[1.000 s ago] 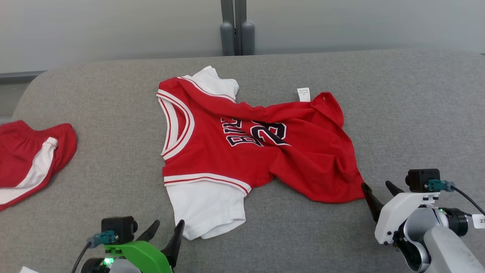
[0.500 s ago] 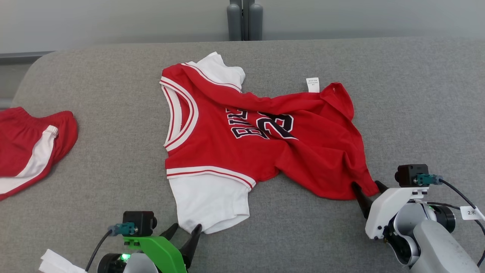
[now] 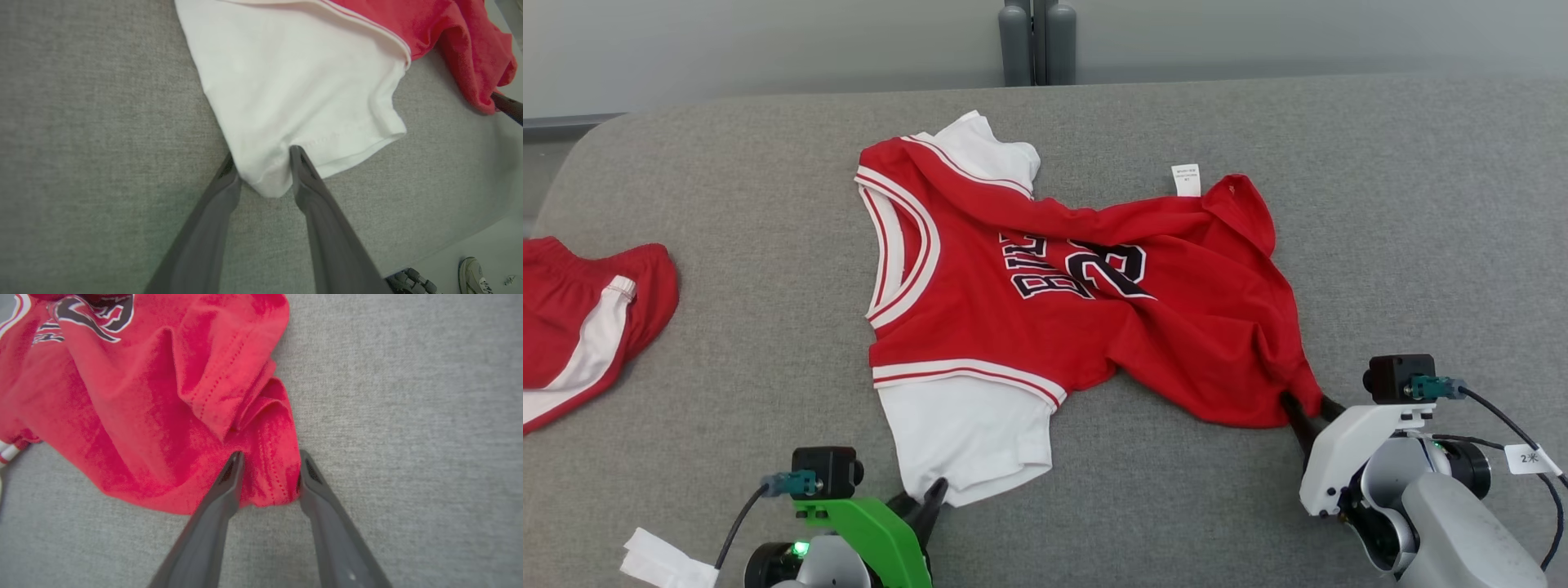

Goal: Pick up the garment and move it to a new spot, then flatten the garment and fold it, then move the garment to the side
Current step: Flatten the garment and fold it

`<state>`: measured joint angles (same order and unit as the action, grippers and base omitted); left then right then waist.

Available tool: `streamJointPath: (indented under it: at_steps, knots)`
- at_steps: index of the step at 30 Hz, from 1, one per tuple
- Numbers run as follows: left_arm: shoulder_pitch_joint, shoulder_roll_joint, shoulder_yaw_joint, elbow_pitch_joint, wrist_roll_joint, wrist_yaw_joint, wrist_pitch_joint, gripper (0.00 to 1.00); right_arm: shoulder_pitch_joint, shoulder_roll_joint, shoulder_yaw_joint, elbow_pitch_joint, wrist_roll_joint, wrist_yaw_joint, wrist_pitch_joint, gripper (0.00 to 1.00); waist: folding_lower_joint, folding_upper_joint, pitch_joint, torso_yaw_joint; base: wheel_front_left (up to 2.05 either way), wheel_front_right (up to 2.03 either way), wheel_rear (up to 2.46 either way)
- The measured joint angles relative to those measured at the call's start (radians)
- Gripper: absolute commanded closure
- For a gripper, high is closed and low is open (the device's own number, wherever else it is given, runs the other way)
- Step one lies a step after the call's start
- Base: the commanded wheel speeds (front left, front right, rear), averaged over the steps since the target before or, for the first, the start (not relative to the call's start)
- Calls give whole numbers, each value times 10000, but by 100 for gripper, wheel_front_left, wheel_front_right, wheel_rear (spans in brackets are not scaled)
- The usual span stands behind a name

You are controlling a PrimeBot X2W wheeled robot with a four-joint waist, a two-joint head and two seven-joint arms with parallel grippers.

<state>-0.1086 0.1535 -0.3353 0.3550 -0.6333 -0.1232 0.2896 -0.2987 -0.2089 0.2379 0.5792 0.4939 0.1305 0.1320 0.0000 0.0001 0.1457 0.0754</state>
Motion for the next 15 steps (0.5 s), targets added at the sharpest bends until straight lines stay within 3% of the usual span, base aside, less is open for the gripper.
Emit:
streamJointPath:
  at_steps: [8, 15]
  knots:
    - [121, 301, 12, -311, -328, -31, -416, 100, 221, -192, 221, -441, 456, 0, -972, 100, 0, 0, -276, 22, 0, 0, 0]
    - [144, 650, 201, -1417, -301, 0, -616, 100, 477, -470, 86, -1367, 880, 0, -1390, 100, 0, 0, -262, 43, 0, 0, 0]
